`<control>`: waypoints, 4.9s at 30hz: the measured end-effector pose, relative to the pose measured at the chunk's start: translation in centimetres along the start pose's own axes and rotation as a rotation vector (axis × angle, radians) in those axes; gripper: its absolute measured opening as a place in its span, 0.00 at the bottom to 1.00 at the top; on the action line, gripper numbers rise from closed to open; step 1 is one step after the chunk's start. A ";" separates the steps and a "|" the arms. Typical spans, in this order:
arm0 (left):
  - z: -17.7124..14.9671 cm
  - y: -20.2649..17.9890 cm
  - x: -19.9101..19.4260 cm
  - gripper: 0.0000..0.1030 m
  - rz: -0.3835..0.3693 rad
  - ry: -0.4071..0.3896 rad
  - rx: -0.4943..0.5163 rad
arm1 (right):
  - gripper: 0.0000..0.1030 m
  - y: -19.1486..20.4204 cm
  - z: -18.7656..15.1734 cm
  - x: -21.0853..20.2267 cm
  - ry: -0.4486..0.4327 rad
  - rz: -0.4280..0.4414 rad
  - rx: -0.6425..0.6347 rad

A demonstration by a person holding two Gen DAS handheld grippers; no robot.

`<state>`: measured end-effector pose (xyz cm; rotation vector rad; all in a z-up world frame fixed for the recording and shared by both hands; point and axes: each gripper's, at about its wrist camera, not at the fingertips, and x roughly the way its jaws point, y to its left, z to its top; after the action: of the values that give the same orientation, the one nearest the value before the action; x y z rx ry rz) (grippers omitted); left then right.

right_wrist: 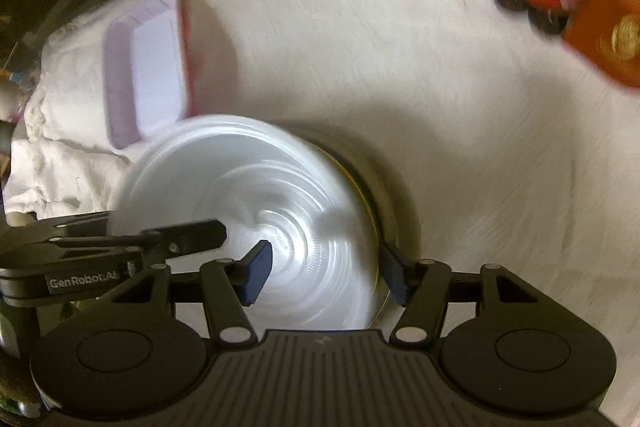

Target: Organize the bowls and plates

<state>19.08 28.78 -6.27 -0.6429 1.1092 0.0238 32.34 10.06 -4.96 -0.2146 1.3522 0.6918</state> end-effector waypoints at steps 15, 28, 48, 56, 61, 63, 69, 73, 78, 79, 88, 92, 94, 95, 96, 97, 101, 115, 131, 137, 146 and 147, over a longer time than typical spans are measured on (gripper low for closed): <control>1.2 0.3 -3.2 0.26 -0.089 -0.060 -0.012 | 0.58 2.9 -2.0 -3.9 -0.297 -0.162 -0.216; 0.4 0.7 -2.3 0.24 0.010 -0.022 -0.039 | 0.39 -0.7 -3.8 -2.4 -0.226 0.005 -0.048; -0.2 -0.9 -1.7 0.31 0.016 -0.004 -0.016 | 0.39 -1.9 -4.2 -2.2 -0.196 0.024 -0.001; 0.2 -0.9 -2.5 0.25 -0.005 -0.025 -0.016 | 0.39 -1.8 -3.9 -2.2 -0.198 0.024 -0.012; 1.1 -1.1 -4.6 0.25 -0.029 -0.083 -0.013 | 0.39 -1.6 -3.5 -2.9 -0.228 0.015 -0.011; 1.4 -1.3 -5.0 0.25 -0.048 -0.092 -0.013 | 0.39 -1.5 -3.3 -3.3 -0.243 0.020 -0.012; 1.9 -1.9 -3.9 0.24 -0.101 -0.060 -0.010 | 0.39 -0.5 -2.6 -4.5 -0.290 0.057 -0.036; 1.5 -2.2 -4.7 0.23 -0.093 -0.089 0.001 | 0.39 -0.4 -2.5 -4.2 -0.290 0.023 -0.063; 1.3 -3.1 -7.2 0.23 0.047 -0.197 0.086 | 0.39 -2.5 -2.5 -3.5 -0.277 -0.013 -0.012; 1.3 -3.2 -7.3 0.23 0.067 -0.202 0.101 | 0.39 -3.0 -2.5 -3.4 -0.276 -0.017 -0.003; 0.5 -2.5 -4.8 0.23 0.077 -0.115 0.076 | 0.39 -4.1 -2.7 -2.9 -0.266 -0.004 0.015; 0.3 -2.1 -4.0 0.23 0.043 -0.089 0.041 | 0.39 -3.5 -2.9 -3.1 -0.267 0.016 -0.005; 0.2 -2.0 -4.0 0.23 0.017 -0.081 0.028 | 0.39 -3.4 -2.9 -3.1 -0.270 0.020 -0.008; 0.2 -2.0 -4.0 0.23 0.007 -0.080 0.025 | 0.39 -3.4 -2.9 -3.1 -0.271 0.021 -0.008; 0.2 -2.1 -4.0 0.23 -0.003 -0.079 0.023 | 0.39 -3.4 -2.9 -3.1 -0.272 0.021 -0.006; 0.2 -2.1 -4.0 0.23 -0.009 -0.079 0.022 | 0.39 -3.5 -2.9 -3.1 -0.273 0.021 -0.005; 0.3 -2.2 -3.8 0.23 -0.005 -0.085 0.010 | 0.39 -3.7 -3.1 -3.2 -0.278 0.023 0.001; 0.9 -0.9 -6.3 0.23 -0.002 -0.152 -0.004 | 0.39 -2.6 -2.8 -5.7 -0.300 0.006 -0.068; 7.0 12.3 -7.0 0.24 0.199 -0.280 -0.296 | 0.41 11.0 12.4 1.9 -0.017 0.084 -0.062; 7.3 13.9 -4.0 0.24 0.192 -0.218 -0.292 | 0.41 12.6 15.4 7.7 0.018 -0.020 -0.005; 6.0 15.4 -4.0 0.21 0.165 -0.175 -0.243 | 0.34 14.4 13.9 9.7 0.104 0.038 0.036; 5.6 15.3 -4.6 0.21 0.161 -0.177 -0.229 | 0.34 14.6 13.2 9.3 0.104 0.053 0.031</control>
<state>16.53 45.45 -8.02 -0.7388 0.9920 0.3440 35.37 31.56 -7.08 -0.1931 1.4717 0.7116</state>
